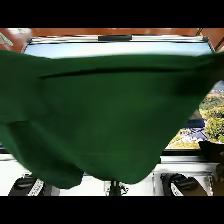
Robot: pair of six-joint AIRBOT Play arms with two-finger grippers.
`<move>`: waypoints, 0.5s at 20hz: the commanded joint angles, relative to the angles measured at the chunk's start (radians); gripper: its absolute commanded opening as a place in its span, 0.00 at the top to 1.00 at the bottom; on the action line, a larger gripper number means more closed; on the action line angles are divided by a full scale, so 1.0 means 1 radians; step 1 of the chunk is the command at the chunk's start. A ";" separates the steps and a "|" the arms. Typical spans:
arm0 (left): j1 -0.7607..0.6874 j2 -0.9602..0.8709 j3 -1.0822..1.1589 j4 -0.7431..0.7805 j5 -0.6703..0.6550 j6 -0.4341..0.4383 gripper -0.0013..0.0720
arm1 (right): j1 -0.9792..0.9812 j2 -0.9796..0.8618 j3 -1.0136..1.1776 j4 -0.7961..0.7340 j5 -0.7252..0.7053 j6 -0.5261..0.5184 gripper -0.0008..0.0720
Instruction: Fold the shirts.
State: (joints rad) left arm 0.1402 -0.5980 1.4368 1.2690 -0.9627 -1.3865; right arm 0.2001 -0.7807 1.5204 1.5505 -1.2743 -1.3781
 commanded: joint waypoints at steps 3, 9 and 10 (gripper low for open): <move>-0.030 -0.273 -0.232 0.015 -0.101 -0.002 0.92 | 0.000 -0.303 -0.191 -0.034 0.094 0.005 0.90; -0.073 -0.685 -0.169 0.013 0.106 -0.039 0.92 | 0.002 -0.667 -0.172 -0.011 0.686 0.005 0.90; -0.074 -0.743 -0.148 0.013 0.143 -0.051 0.92 | 0.002 -0.709 -0.172 -0.012 0.771 0.005 0.90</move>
State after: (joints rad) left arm 0.0761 -1.1763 1.2606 1.2842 -0.9302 -1.4059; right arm 0.2005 -1.3514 1.3537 1.5269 -0.8162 -1.3720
